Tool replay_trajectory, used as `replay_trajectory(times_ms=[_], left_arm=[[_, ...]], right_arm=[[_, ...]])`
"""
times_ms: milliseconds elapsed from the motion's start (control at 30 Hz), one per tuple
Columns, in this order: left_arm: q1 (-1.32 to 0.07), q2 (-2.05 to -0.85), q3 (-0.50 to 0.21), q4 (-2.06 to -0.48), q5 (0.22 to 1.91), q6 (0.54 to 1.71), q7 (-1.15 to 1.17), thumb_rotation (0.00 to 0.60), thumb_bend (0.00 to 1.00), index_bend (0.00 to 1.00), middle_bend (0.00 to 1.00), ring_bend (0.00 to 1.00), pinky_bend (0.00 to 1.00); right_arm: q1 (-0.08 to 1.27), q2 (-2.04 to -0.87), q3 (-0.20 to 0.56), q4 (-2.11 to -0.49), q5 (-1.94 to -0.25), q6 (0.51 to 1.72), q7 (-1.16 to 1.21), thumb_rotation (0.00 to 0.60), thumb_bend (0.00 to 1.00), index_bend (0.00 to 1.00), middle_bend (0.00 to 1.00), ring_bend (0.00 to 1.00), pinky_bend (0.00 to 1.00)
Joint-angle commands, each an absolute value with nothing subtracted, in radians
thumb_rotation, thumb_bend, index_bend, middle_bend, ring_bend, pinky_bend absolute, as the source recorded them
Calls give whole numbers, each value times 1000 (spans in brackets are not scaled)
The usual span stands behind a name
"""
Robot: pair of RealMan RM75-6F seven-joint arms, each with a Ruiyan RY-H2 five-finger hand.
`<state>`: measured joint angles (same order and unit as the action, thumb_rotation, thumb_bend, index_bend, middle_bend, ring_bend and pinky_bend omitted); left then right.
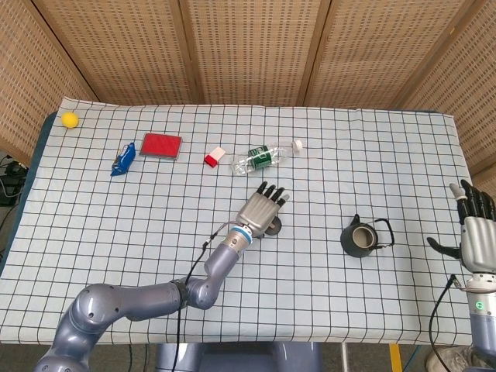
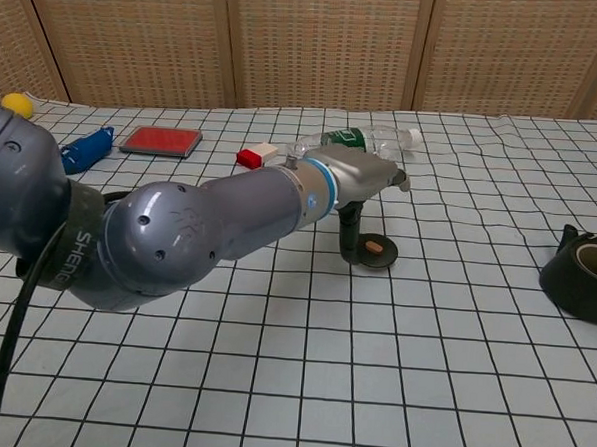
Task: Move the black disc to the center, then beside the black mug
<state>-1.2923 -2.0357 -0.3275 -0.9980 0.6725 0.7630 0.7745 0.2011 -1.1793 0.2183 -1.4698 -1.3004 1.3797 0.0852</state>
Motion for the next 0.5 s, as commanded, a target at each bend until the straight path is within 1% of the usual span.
replay_trajectory(times_ms=[33,167,233,300,333,433,467,500], left_arm=[[-1249,-1980,-311,-1090,682,815,765,600,68,0,0,0,0],[-1159,-1877,-276,-1256,743,916,722,600,68,0,0,0,0],[-1075,-1793,-232,-1374,808,1014,687,600,68,0,0,0,0],[-1013,-1727,-194,-1458,852,1078,666,600,69,0,0,0,0],[-992,-1705,-182,-1485,861,1100,662,600,69,0,0,0,0],[-878,-1585,-110,-1617,911,1225,649,600,68,0,0,0,0],[-858,-1565,-96,-1635,923,1249,647,600,68,0,0,0,0],[-819,-1530,-67,-1664,949,1293,643,600,68,0,0,0,0]], right_arm=[[201,-1180,218,-1471,-1300,1379,83,600,227,68,0,0,0],[203,-1184,214,-1471,-1304,1377,75,600,227,69,0,0,0],[206,-1189,208,-1472,-1310,1374,62,600,227,68,0,0,0],[207,-1193,204,-1475,-1314,1375,53,600,223,68,0,0,0],[208,-1194,203,-1476,-1317,1375,50,600,216,68,0,0,0],[212,-1202,197,-1480,-1332,1384,23,600,180,68,0,0,0],[212,-1203,197,-1481,-1333,1385,20,600,173,68,0,0,0],[214,-1206,196,-1484,-1334,1385,13,600,171,68,0,0,0]])
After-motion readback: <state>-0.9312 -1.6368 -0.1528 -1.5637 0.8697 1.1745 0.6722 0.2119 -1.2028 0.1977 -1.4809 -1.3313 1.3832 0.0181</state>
